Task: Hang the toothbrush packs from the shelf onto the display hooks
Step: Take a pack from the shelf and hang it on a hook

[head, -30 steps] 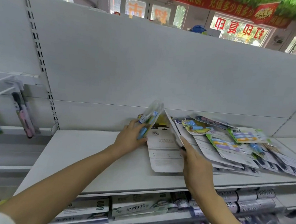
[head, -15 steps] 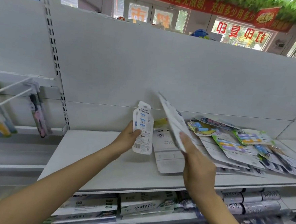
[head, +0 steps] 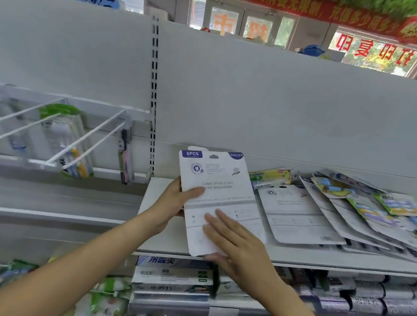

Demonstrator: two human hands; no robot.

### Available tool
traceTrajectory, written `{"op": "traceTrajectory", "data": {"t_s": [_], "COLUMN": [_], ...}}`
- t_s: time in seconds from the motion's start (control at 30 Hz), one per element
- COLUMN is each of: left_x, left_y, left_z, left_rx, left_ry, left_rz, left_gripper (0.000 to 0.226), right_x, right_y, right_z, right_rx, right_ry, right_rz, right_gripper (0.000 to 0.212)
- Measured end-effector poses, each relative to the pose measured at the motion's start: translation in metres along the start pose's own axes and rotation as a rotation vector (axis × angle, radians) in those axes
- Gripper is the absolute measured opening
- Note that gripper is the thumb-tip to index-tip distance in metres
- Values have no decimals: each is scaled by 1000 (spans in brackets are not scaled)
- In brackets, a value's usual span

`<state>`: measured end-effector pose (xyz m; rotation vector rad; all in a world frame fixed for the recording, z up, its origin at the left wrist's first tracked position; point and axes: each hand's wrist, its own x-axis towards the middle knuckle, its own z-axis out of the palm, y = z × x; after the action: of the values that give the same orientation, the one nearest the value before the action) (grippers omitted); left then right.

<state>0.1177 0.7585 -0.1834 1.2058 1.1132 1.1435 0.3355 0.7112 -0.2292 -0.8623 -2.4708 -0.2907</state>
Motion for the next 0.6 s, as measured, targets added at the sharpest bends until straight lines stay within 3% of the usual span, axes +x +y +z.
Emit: {"op": "traceTrajectory", "data": {"t_s": [0.1,0.2,0.33,0.5,0.6], "left_x": [-21,-40,-64,-92,-108], "left_y": [-3,-8,-6,3,1], "left_z": [-26,-49,-73,-99,-115], "left_rx": [-5,5,-28,13,-73], "left_ry": [87,107,75,-11,-121], "left_rz": [33,66,80,127,53], "left_gripper": [44,62,53,41,48], "right_x": [26,56,93,110,114], "right_y": [-39,-82,-135,-183,-202], "right_z": [2,5,11,19,20], "right_rx": [154,263,148,144,238], "right_ry": [-161,-250,-274,-148,-31], "right_rz": [250,454,606,651,659], "right_gripper": [81,96,102,91,99]}}
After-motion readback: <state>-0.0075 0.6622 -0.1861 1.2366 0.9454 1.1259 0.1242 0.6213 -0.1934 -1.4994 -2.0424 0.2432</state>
